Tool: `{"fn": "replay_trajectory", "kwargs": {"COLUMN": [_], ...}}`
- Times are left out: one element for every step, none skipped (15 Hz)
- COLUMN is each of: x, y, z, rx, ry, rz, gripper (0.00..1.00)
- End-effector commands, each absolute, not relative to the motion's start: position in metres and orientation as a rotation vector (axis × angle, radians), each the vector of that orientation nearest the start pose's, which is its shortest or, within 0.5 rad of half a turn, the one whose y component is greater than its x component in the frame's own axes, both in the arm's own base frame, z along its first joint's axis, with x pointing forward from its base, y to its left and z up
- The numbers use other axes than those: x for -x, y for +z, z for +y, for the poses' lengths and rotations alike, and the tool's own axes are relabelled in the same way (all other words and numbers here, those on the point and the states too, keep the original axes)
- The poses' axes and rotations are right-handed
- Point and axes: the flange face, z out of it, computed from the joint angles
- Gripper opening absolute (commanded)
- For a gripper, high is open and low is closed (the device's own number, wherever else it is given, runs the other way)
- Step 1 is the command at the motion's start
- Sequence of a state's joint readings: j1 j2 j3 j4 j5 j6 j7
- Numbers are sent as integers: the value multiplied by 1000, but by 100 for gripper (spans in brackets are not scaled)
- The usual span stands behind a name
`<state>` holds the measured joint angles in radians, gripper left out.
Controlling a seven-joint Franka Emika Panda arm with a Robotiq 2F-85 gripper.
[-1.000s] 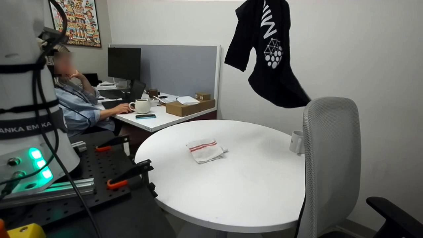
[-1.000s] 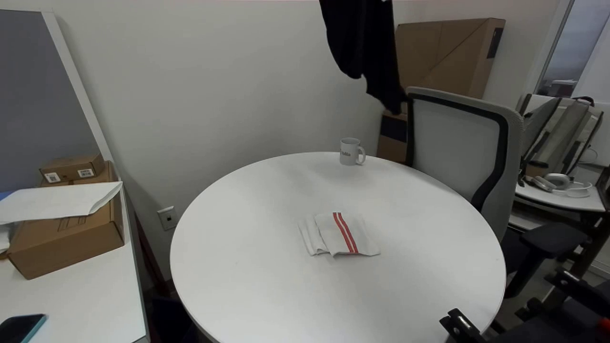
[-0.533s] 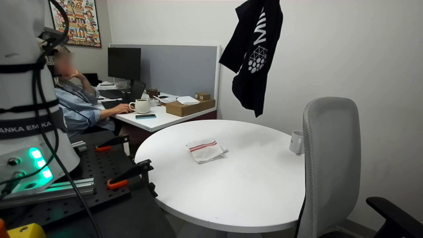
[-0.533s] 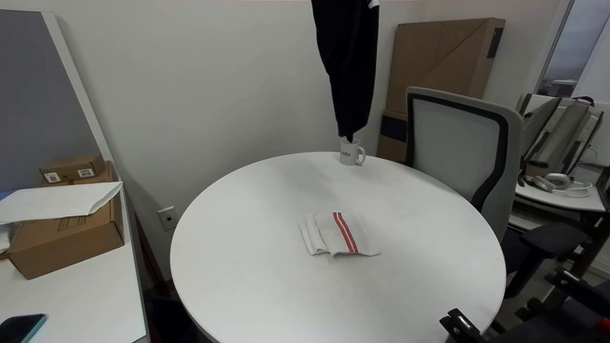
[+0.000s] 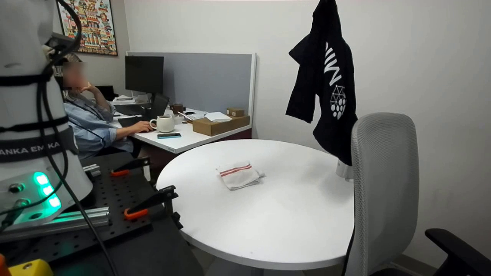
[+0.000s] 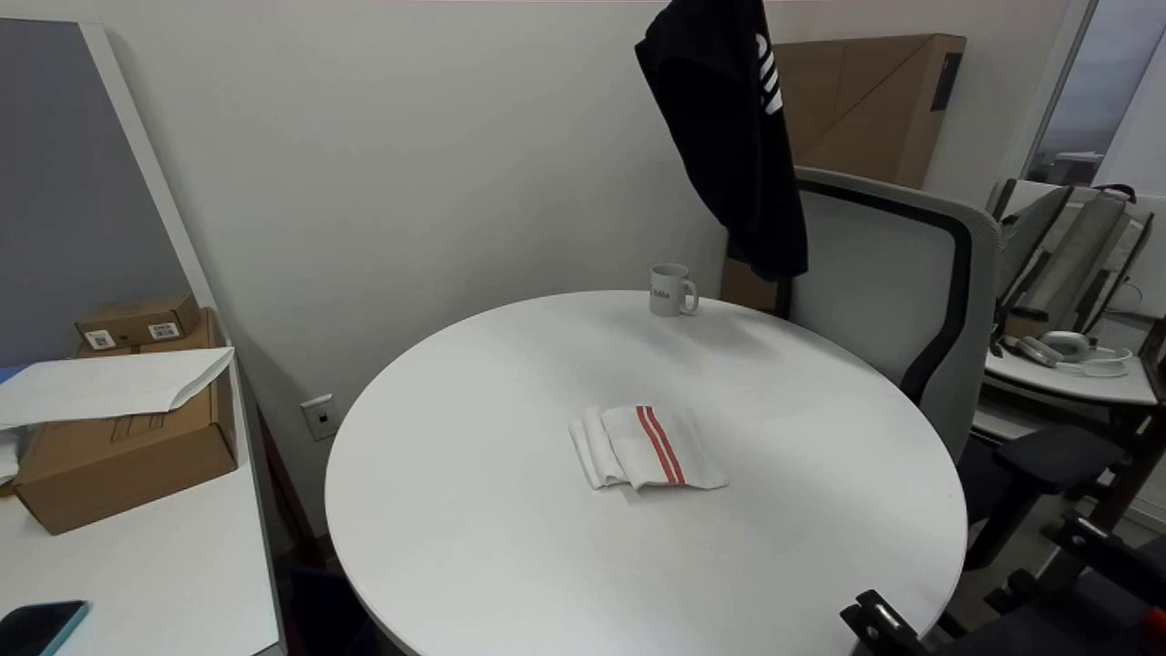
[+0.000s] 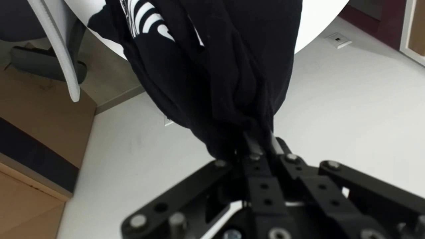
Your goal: Put the black cloth on the table
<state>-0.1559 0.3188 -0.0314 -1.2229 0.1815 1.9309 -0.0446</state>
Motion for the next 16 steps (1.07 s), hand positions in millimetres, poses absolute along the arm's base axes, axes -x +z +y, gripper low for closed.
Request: {"fn": "replay_trajectory", "kwargs": {"x": [-657, -655, -654, -653, -651, -647, -644, -641, -638, -634, -631, -628, -626, -623, -621, -618], "y": [598, 583, 568, 550, 534, 519, 503, 489, 475, 462, 451, 440, 432, 424, 418, 411], "z": [-130, -139, -149, -161, -170, -177, -181, -184, -184, -182, -180, -177, -175, -173, -173, -172], "rx": [2976, 2979, 2982, 2983, 2990, 2993, 3002, 3016, 3032, 3046, 3064, 3084, 3098, 3110, 3118, 3121], "ry": [-556, -530, -496, -457, -410, -364, -310, -258, -203, -154, -110, -73, -47, -23, 5, 33], "rz": [287, 323, 357, 394, 417, 416, 380, 328, 243, 159, 96, 46, 8, -31, -69, -127], "gripper": [2, 2, 2, 2, 2, 2, 2, 2, 2, 2, 2, 2, 2, 2, 2, 2]}}
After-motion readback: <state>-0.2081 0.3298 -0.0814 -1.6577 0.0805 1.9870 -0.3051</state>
